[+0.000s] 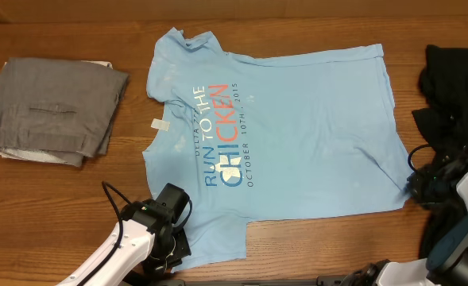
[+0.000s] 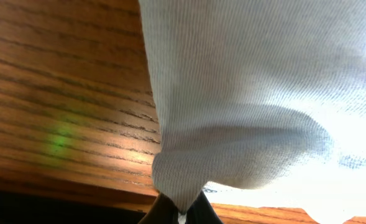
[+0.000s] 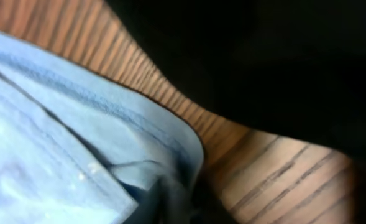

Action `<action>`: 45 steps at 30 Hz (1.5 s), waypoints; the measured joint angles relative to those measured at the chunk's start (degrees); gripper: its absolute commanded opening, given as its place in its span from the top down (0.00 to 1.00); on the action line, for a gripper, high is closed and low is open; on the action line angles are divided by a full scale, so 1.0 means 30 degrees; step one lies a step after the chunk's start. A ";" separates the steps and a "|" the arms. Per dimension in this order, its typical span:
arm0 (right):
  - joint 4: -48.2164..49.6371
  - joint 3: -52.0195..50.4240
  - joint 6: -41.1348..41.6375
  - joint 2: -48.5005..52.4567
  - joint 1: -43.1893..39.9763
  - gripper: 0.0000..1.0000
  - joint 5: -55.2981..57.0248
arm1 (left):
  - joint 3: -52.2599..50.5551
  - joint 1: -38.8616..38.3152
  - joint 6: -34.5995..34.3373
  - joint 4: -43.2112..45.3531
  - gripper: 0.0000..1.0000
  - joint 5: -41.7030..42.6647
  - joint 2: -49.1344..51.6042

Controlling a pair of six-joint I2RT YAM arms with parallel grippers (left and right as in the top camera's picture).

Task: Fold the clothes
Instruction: 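Lift both hem corners and fold them upward toward the collar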

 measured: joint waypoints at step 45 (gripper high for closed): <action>-1.4010 0.9814 0.2696 0.0634 0.0022 0.96 0.0299 | 0.7155 0.0000 -0.0685 -1.1329 0.96 0.0699 -0.4401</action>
